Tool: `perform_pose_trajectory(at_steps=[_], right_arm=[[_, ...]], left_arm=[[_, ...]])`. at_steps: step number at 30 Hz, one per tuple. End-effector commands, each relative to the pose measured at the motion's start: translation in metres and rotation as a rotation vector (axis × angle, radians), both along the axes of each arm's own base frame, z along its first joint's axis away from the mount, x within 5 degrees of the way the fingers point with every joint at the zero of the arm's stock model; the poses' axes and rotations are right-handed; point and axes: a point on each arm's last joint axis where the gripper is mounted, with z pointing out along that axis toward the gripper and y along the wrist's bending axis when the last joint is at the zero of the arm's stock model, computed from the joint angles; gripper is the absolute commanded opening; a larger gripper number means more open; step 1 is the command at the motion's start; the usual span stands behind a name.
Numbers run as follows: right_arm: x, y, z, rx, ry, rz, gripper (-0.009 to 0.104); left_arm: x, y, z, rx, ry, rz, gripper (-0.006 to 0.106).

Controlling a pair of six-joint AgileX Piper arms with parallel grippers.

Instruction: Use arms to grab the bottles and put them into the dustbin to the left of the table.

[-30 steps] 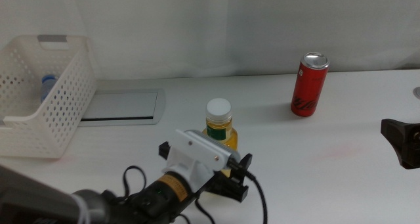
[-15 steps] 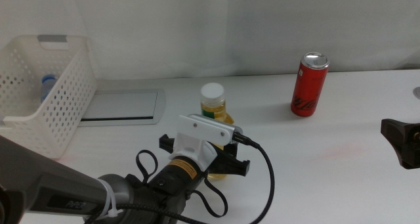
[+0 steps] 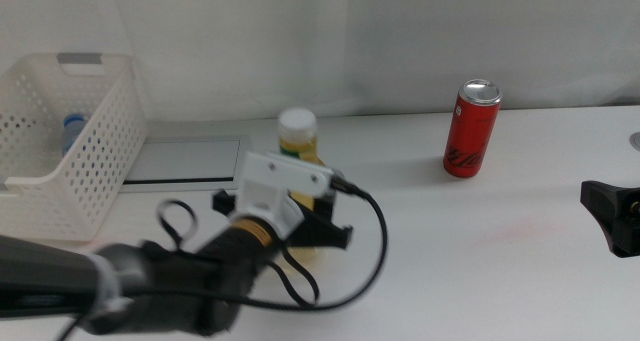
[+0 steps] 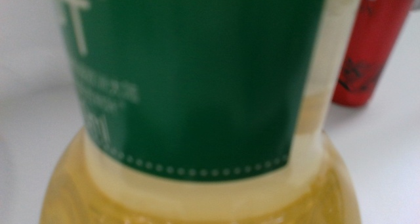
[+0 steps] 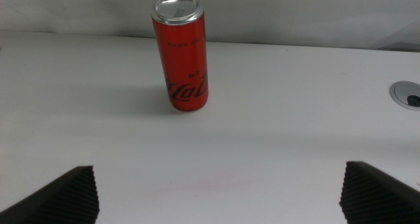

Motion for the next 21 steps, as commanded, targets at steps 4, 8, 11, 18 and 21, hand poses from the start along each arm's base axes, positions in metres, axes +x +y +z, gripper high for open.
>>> perform_pose_trajectory(at_steps=[4,8,11,18,21], right_arm=[[-0.001,-0.001,0.000,-0.008,-0.016,0.006,0.103],[-0.001,-0.001,0.000,-0.007,-0.018,0.007,0.103],[-0.001,0.000,0.000,-0.002,-0.023,0.009,0.103],[0.000,0.002,0.003,0.021,-0.054,0.023,0.103],[0.000,0.002,0.003,0.028,-0.053,0.021,0.103]], left_arm=[[0.017,0.028,0.064,-0.004,-0.112,0.041,-0.003],[0.030,0.055,0.108,0.043,-0.110,0.047,-0.003],[0.036,0.079,0.145,0.058,-0.124,0.068,-0.003],[0.049,0.151,0.219,0.090,-0.072,0.163,-0.003],[0.053,0.186,0.239,0.152,-0.045,0.220,-0.003]])
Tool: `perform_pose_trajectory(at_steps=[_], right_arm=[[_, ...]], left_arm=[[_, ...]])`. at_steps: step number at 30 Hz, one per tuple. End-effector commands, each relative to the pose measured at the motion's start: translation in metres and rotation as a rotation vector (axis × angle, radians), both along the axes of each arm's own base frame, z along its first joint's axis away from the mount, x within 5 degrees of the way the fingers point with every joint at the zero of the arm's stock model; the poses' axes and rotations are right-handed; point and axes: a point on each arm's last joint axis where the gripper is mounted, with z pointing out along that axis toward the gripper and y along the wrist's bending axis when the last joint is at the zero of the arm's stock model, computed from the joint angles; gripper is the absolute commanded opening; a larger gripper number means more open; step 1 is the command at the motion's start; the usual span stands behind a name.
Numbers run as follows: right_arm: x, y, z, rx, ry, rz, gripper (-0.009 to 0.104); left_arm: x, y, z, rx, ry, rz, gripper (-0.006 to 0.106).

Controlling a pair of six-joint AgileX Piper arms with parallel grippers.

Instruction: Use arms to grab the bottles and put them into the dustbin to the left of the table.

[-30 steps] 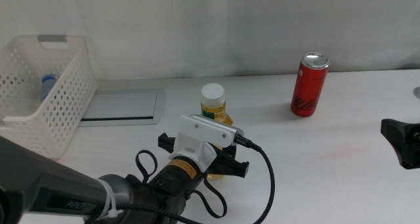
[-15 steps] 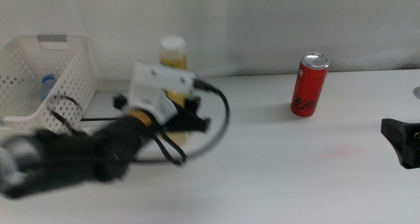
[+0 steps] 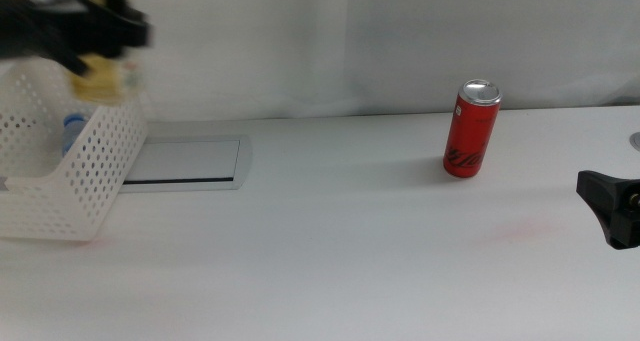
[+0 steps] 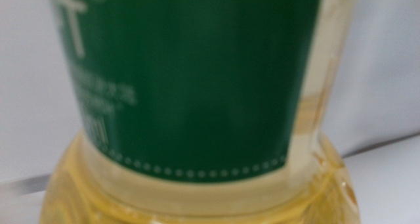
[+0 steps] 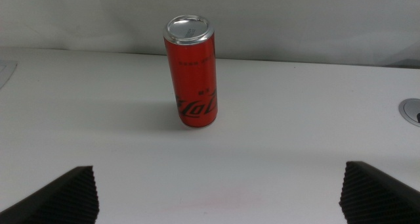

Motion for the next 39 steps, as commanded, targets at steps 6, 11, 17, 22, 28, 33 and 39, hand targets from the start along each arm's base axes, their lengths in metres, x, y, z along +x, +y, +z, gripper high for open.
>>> perform_pose_trajectory(at_steps=[6,11,17,22,28,33,39], right_arm=[[-0.001,0.000,0.000,0.011,-0.008,0.000,0.103],[-0.001,0.000,-0.001,0.014,-0.005,-0.002,0.103],[-0.001,0.000,-0.001,0.014,-0.005,-0.002,0.103],[-0.001,0.000,-0.001,0.012,-0.006,-0.001,0.103],[-0.001,0.000,-0.001,0.011,-0.004,-0.001,0.103],[-0.001,0.000,-0.001,0.011,-0.004,-0.001,0.103],[-0.001,0.000,-0.001,0.011,-0.004,-0.001,0.103]], left_arm=[[0.006,0.092,0.041,0.007,0.017,0.238,-0.003],[0.019,0.130,0.029,-0.029,0.120,0.315,-0.003],[0.051,0.144,-0.004,-0.017,0.194,0.300,-0.003],[0.069,0.149,-0.038,-0.040,0.263,0.294,-0.003],[0.089,0.148,-0.071,-0.029,0.302,0.280,-0.003],[0.103,0.139,-0.098,-0.017,0.337,0.253,-0.003],[0.108,0.138,-0.112,-0.028,0.369,0.252,-0.003]])
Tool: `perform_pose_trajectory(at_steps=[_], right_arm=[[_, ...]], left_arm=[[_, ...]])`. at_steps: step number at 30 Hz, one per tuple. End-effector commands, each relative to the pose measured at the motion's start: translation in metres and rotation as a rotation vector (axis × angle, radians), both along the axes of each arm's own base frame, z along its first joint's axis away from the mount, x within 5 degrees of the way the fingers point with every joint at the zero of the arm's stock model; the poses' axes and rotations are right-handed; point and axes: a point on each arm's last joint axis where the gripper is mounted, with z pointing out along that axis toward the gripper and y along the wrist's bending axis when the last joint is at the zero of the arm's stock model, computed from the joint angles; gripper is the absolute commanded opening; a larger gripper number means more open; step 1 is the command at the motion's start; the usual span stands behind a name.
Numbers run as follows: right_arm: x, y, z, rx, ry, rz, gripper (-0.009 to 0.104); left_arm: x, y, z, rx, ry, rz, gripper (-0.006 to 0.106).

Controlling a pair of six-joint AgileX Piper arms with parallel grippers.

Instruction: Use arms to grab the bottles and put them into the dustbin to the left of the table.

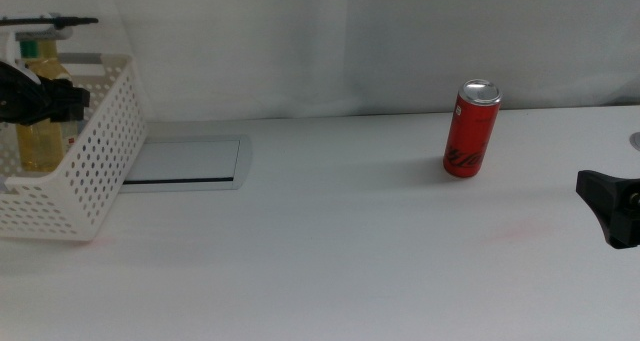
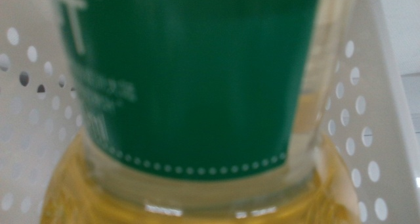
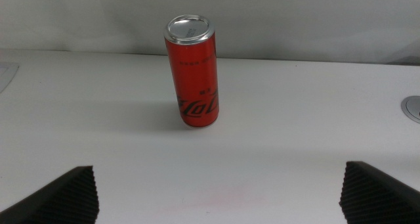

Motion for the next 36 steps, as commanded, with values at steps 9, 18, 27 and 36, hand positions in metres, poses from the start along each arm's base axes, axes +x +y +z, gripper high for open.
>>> perform_pose_trajectory(at_steps=[9,18,27,36], right_arm=[[-0.001,-0.001,-0.001,-0.003,-0.008,0.003,0.103],[-0.001,-0.001,-0.001,-0.003,-0.008,0.003,0.103],[-0.001,-0.001,-0.001,-0.003,-0.008,0.003,0.103],[0.000,0.000,0.000,0.001,-0.017,0.007,0.103]], left_arm=[[0.005,0.001,0.011,-0.017,-0.069,0.047,0.011],[0.004,0.001,0.011,-0.019,-0.062,0.045,0.088],[-0.014,-0.006,0.066,-0.024,-0.178,0.064,0.088],[-0.067,-0.067,0.171,-0.042,-0.400,-0.074,0.088]])
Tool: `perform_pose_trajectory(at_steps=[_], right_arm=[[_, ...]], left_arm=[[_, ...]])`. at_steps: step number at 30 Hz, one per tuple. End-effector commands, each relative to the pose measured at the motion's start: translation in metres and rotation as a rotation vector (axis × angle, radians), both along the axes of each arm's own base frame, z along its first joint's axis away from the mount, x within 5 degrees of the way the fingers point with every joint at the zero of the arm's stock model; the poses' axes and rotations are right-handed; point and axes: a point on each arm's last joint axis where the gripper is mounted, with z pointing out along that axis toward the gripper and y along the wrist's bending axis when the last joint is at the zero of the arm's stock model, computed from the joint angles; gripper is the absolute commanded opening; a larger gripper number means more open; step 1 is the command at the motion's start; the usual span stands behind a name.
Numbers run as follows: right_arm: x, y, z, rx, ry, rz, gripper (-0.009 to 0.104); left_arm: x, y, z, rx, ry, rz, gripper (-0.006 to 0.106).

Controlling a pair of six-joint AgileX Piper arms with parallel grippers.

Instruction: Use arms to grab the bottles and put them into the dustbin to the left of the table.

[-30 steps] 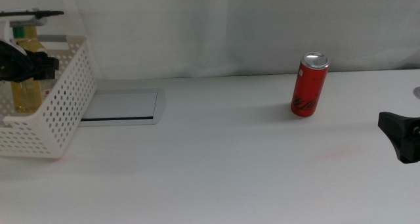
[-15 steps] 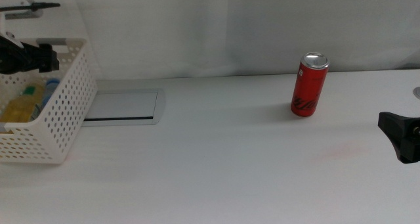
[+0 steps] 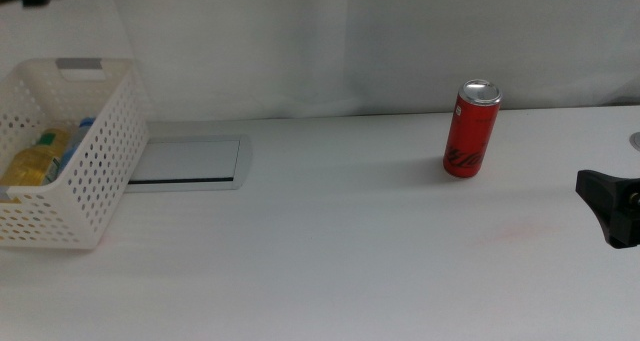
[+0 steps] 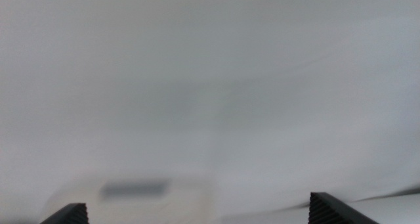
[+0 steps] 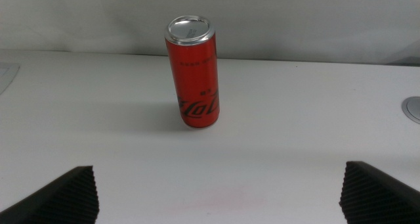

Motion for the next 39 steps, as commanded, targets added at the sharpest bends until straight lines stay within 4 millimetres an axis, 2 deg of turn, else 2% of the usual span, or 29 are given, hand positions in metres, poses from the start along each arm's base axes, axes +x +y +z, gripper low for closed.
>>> perform_pose_trajectory(at_steps=[1,2,3,8,11,15,19,22,27,32,36,39], right_arm=[[0.000,0.000,0.000,0.002,-0.019,0.008,0.103],[0.000,0.000,0.000,0.003,-0.022,0.009,0.103],[0.000,0.001,0.001,0.007,-0.031,0.013,0.103],[0.000,0.002,0.002,0.044,-0.025,0.007,0.103],[0.000,0.002,0.001,0.064,-0.018,0.002,0.103],[-0.001,0.003,0.001,0.085,-0.012,0.000,0.103],[-0.001,0.006,0.002,0.068,-0.023,0.026,0.103],[-0.001,0.012,-0.004,0.038,-0.045,0.085,0.103],[0.003,0.021,-0.036,0.061,-0.028,0.149,0.103],[0.008,0.028,-0.071,0.094,0.014,0.186,0.103],[0.022,0.034,-0.086,0.117,0.000,0.178,0.103],[0.036,0.033,-0.097,0.117,-0.031,0.107,0.103]], left_arm=[[-0.017,-0.031,0.028,0.006,-0.065,-0.080,0.088],[-0.024,-0.044,0.036,0.024,-0.082,-0.112,0.087],[-0.036,-0.068,0.050,0.049,-0.108,-0.159,0.087],[-0.078,-0.127,0.079,0.155,-0.171,-0.279,0.086],[-0.106,-0.151,0.091,0.195,-0.186,-0.323,0.086],[-0.136,-0.167,0.100,0.206,-0.181,-0.390,0.086],[-0.153,-0.173,0.078,0.255,-0.080,-0.463,0.086],[-0.158,-0.174,0.048,0.224,-0.055,-0.489,0.086],[-0.174,-0.171,0.007,0.160,-0.029,-0.512,0.086],[-0.185,-0.169,-0.017,0.099,-0.025,-0.526,0.086],[-0.192,-0.167,-0.042,0.082,-0.079,-0.529,0.086],[-0.199,-0.166,-0.063,0.073,-0.117,-0.540,0.086]])
